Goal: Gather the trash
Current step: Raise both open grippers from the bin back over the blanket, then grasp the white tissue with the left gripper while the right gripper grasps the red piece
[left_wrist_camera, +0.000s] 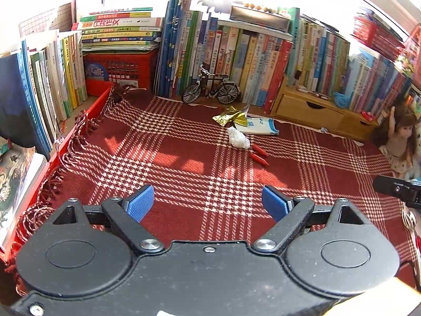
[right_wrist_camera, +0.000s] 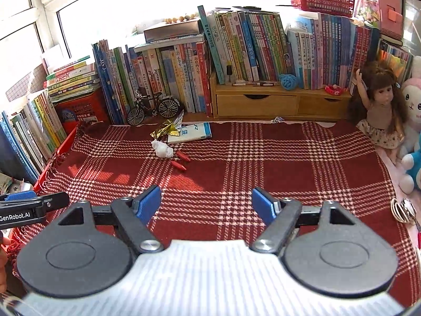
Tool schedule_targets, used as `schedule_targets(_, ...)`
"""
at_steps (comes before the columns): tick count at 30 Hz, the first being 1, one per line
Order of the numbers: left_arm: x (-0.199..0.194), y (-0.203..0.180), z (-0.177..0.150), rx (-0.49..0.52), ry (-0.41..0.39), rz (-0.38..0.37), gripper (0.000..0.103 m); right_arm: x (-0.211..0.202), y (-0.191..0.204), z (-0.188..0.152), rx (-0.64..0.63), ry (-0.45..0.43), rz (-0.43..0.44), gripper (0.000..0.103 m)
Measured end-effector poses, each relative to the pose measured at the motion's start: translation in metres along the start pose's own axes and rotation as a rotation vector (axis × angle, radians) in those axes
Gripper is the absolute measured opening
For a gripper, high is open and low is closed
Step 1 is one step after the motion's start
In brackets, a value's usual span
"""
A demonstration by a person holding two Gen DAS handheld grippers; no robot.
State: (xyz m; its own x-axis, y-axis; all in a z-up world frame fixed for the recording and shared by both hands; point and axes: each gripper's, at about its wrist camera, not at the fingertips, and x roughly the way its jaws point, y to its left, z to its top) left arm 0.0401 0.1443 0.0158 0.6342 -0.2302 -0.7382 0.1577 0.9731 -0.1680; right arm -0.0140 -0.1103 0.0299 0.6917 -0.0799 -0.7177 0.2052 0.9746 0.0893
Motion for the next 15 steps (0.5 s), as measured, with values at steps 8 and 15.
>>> schedule_targets(8, 0.101, -0.027, 0.037, -0.110, 0.073, 0.065, 0.083, 0.115, -0.013, 0.042, -0.226, 0.099, 0.129, 0.083)
schedule_targets(15, 0.186, -0.050, 0.068, -0.118, 0.129, 0.078, 0.072, 0.185, -0.012, 0.049, -0.242, 0.132, 0.144, 0.062)
